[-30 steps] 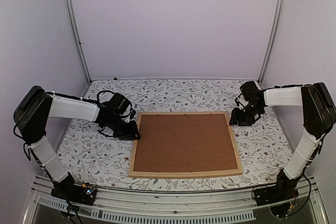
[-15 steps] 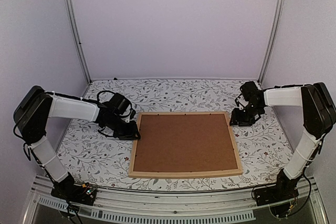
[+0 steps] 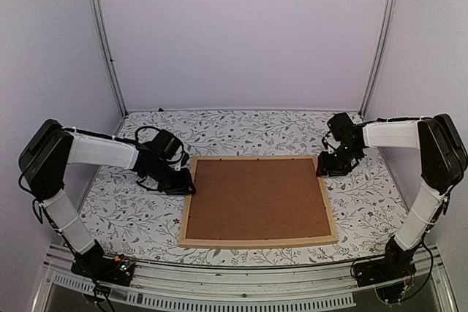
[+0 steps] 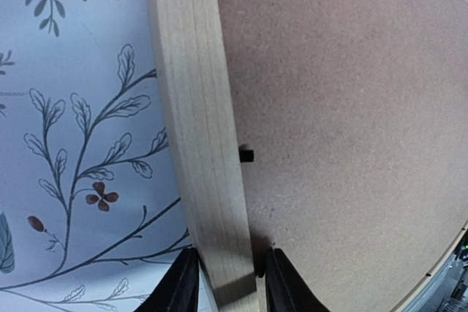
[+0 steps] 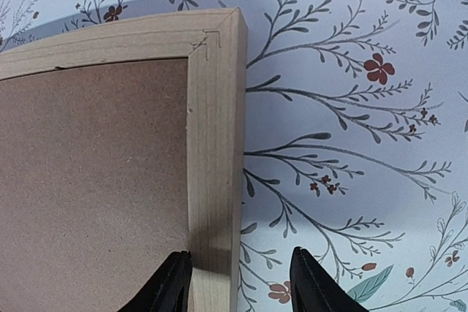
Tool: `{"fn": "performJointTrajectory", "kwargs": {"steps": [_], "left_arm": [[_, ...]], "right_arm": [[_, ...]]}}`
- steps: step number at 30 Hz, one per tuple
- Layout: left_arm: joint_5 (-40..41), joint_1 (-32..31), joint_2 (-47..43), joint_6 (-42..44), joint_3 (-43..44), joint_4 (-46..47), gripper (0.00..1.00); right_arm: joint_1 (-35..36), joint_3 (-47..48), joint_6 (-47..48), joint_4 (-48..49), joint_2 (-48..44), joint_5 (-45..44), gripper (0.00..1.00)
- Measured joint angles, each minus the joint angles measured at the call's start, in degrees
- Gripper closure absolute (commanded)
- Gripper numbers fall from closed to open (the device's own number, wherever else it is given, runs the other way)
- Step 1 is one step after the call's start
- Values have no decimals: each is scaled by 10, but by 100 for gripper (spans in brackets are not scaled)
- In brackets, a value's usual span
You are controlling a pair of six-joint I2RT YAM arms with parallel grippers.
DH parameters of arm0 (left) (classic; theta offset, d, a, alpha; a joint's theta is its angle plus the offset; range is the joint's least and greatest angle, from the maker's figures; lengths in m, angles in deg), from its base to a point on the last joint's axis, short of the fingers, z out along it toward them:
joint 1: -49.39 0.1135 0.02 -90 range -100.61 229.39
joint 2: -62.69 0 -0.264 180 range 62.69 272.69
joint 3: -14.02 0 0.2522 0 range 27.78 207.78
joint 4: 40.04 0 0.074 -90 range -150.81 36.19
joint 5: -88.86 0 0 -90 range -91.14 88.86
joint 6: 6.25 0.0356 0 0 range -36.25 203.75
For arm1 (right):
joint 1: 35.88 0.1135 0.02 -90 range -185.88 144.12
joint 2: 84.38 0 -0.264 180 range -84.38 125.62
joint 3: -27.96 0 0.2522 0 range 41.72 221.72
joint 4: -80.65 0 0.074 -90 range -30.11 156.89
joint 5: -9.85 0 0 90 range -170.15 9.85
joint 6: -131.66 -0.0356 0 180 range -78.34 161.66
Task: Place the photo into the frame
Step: Hold the photo frame at the center of the board, then press the fastener onto the frame body.
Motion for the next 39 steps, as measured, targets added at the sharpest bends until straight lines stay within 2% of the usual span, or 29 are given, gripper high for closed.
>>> {"fn": "performJointTrajectory", "kwargs": {"steps": [39], "left_arm": [[-1, 0, 0, 0, -2, 2, 65]], "right_arm": [[2, 30, -10, -41, 15, -44, 51]]}}
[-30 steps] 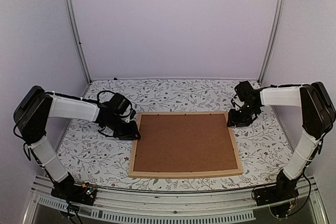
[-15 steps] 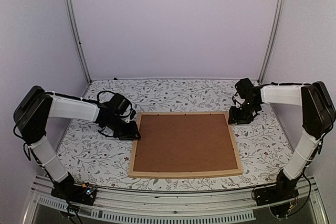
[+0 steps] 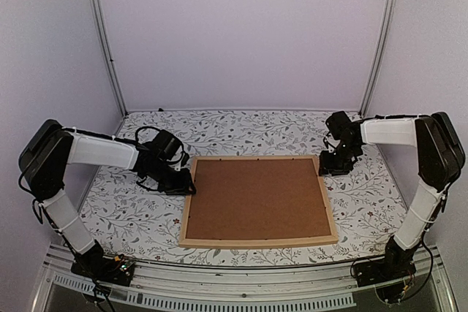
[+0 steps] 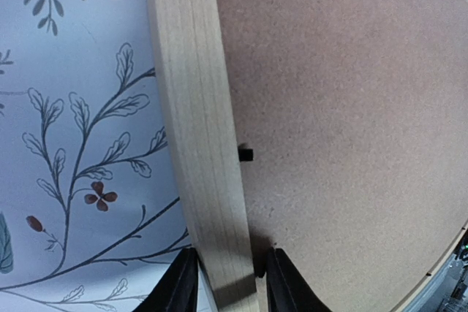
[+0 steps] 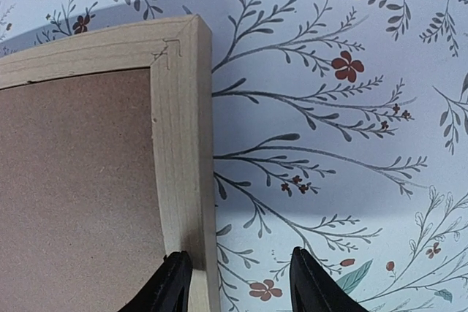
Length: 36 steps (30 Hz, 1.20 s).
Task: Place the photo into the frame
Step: Press the fastener onto the frame body.
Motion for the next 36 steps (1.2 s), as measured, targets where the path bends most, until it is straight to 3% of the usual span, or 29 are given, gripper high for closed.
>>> {"fn": "performJointTrajectory", "kwargs": {"steps": [25, 36], "left_arm": [[-1, 0, 0, 0, -2, 2, 65], [-3, -2, 0, -2, -5, 10, 65]], "right_arm": [[17, 10, -5, -2, 12, -2, 51], [39, 14, -26, -7, 13, -43, 52]]}}
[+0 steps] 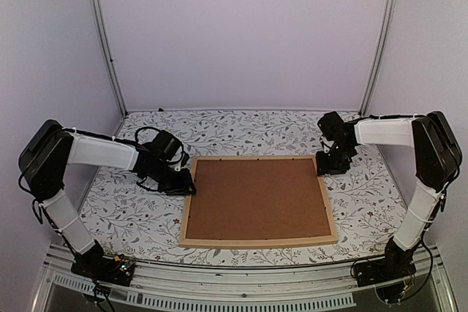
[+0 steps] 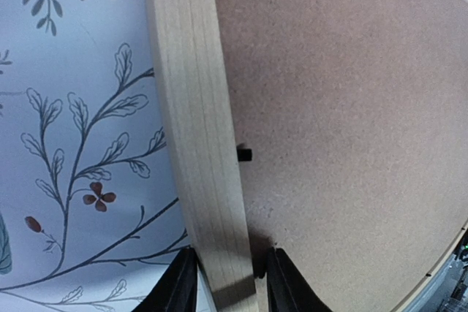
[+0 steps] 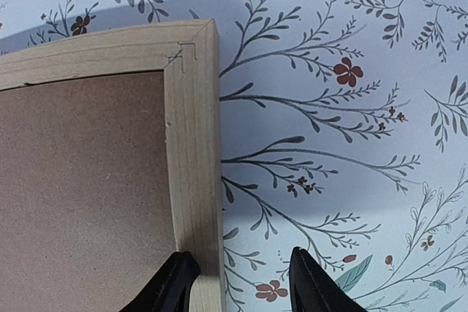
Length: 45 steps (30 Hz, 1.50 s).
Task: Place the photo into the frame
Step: Press the fastener onto the frame body.
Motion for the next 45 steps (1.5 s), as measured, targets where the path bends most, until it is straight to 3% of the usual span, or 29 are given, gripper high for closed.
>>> {"fn": "performJointTrajectory", "kwargs": {"steps": [21, 31, 37, 45], "left_arm": [[21, -14, 1, -16, 0, 1, 66], [24, -17, 1, -16, 0, 5, 66], [25, -17, 1, -16, 0, 5, 63], [12, -44, 8, -17, 0, 28, 59]], "right_arm": [[84, 56, -58, -60, 50, -158, 52], [116, 70, -80, -49, 71, -188, 53], [117, 69, -80, -47, 68, -185, 52], [115, 38, -61, -33, 24, -76, 50]]}}
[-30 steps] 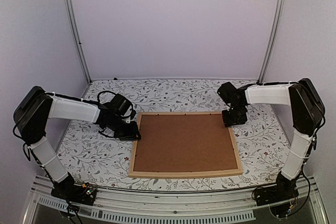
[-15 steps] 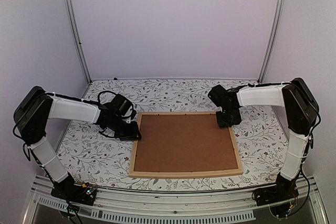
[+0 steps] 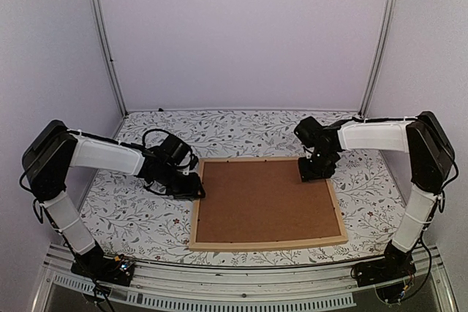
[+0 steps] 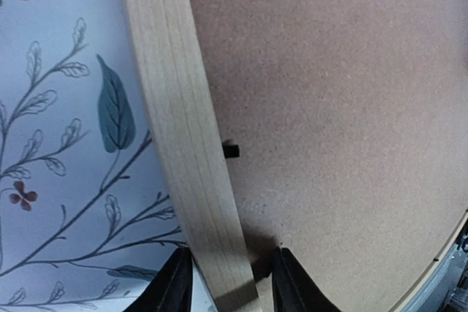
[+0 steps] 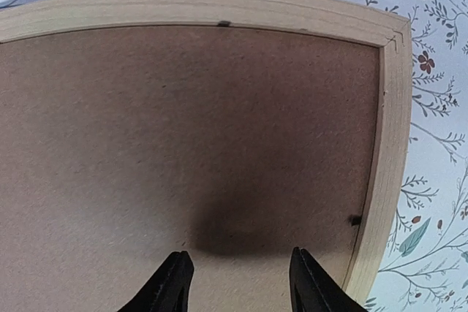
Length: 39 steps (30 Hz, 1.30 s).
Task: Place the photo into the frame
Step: Press the fastener onto the frame body.
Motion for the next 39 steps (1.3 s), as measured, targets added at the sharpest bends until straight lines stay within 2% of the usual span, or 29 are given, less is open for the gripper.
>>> {"fn": "performJointTrajectory", "kwargs": {"steps": [6, 11, 18, 29, 39], "left_arm": [[-10, -10, 2, -4, 0, -1, 50], [-10, -14, 2, -10, 0, -6, 41], [8, -14, -15, -10, 0, -32, 27], [59, -28, -162, -23, -7, -150, 26], [89, -73, -182, -64, -19, -214, 26]], "right_arm": [[-15, -32, 8, -6, -92, 54, 49], [-21, -66, 7, -14, -154, 66, 49], [-26, -125, -1, -31, -185, 73, 49], [-48, -162, -4, -22, -195, 89, 49], [-91, -213, 9, 18, -199, 139, 49]]}}
